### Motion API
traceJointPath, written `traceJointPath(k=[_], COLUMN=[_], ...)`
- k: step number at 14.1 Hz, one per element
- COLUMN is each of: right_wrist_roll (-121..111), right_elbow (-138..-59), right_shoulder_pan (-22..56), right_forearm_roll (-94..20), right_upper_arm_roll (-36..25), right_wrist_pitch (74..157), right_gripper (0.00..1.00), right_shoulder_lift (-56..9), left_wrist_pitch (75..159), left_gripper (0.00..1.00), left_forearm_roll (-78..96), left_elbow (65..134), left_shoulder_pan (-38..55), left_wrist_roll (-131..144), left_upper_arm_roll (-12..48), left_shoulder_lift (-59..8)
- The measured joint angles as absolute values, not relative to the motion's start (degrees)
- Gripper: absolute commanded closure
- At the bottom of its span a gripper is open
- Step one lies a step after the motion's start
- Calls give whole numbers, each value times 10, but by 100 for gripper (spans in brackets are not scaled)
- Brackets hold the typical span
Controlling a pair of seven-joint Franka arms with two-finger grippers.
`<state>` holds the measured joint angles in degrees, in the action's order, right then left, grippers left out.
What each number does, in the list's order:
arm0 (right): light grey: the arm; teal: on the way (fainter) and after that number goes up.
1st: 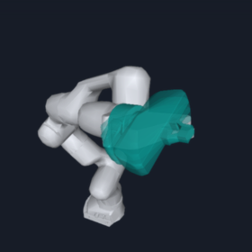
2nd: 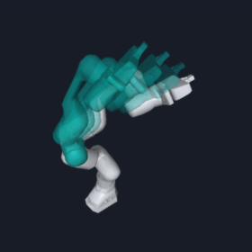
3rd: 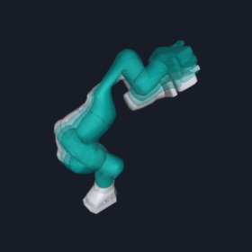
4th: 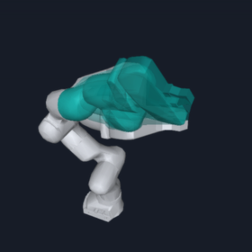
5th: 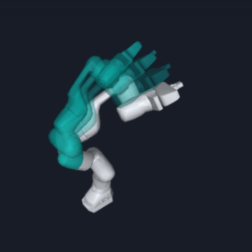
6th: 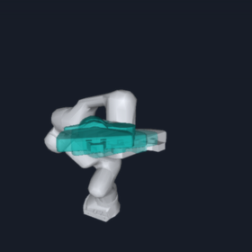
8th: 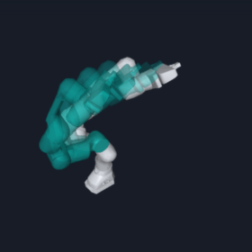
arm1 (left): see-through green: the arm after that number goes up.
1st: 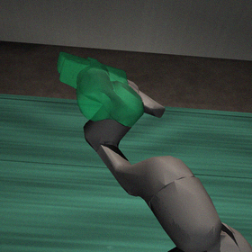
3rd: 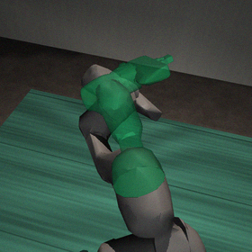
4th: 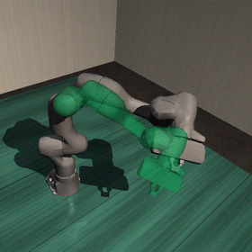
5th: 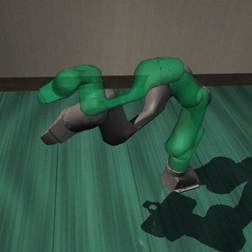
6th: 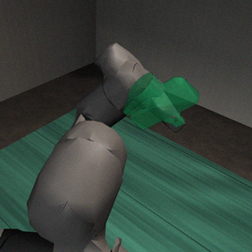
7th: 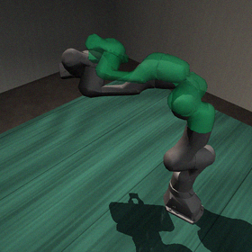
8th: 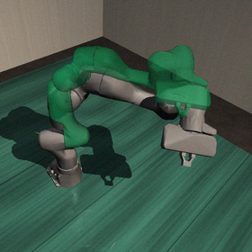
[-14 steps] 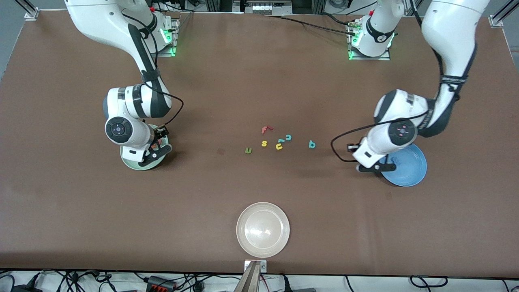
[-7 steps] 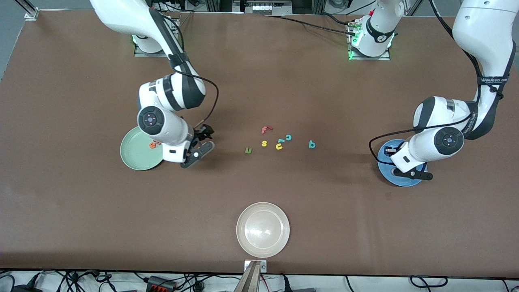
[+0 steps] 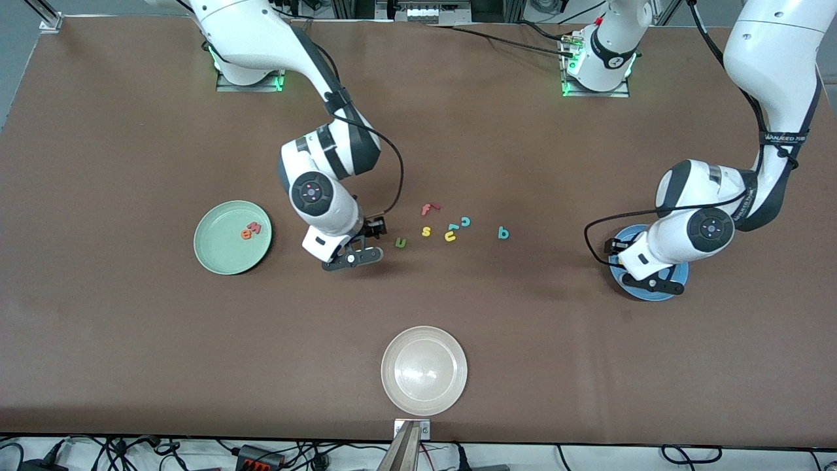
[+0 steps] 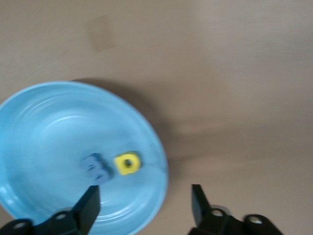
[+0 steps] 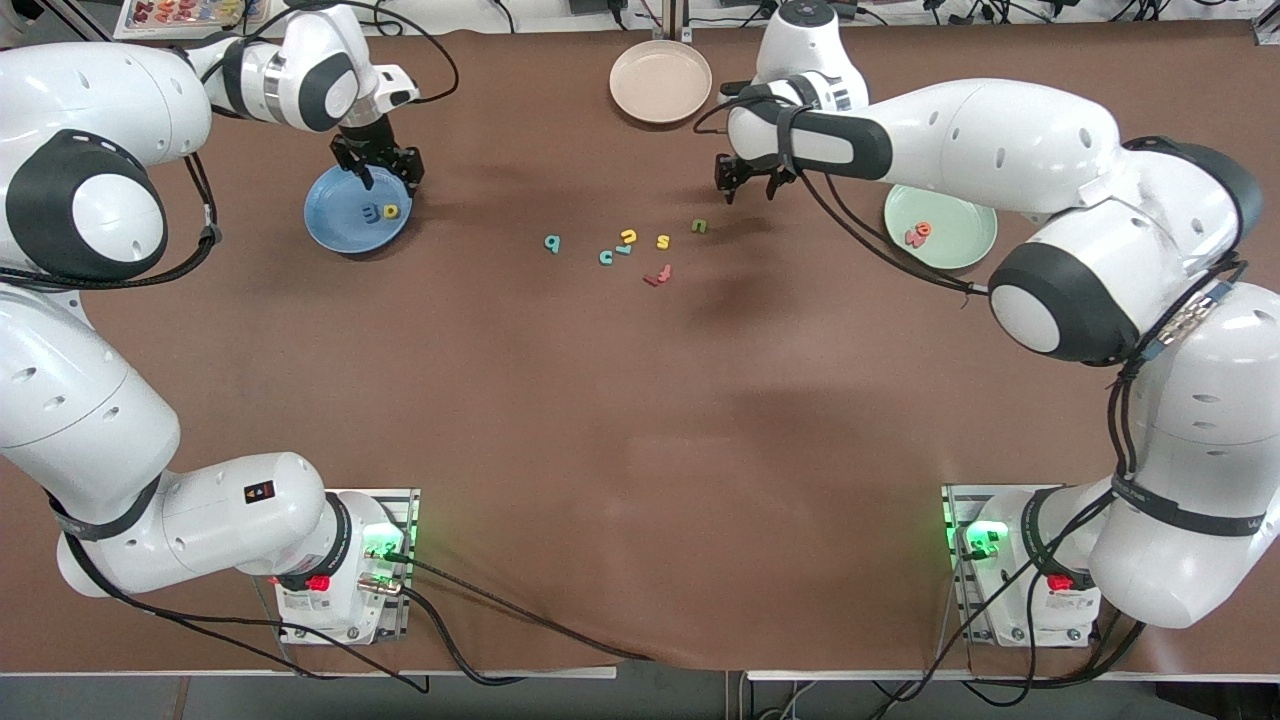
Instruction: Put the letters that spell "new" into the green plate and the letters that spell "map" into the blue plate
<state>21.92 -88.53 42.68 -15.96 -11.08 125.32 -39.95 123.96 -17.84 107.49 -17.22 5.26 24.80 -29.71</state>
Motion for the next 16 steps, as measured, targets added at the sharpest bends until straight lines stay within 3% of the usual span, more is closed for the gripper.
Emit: traceJointPath(k=[4,7,11,13,16], right_wrist_roll=[376,453,489,490,490], right_elbow=[-861,-818,-777,-775,-775], right_shoulder_pan=[437,469,494,493,491], right_forearm_roll=[-159,-158,-135,-106,-97], right_upper_arm_roll=[-110,-109,-110,-112,-113], right_wrist_pitch=[1254,1256,1257,1257,1257], right_gripper=[24,24,31,31,36], right_shoulder_lift=[-417,-451,-497,-505,-508], left_wrist_pitch=[1235,1248,1340,1379,1393], left_gripper=[0,0,0,8,31], left_forearm_roll=[-178,-179,-179,-180,-206], left_elbow=[1077,1079,1087,1096,1099], left_shoulder_pan=[-150,-83,-46,-42,-38], left_wrist_roll=[129,247,233,225,221], left_upper_arm_roll=[318,328,327,326,326], left_shoulder_lift=[-298,-305,-351,-377,-397])
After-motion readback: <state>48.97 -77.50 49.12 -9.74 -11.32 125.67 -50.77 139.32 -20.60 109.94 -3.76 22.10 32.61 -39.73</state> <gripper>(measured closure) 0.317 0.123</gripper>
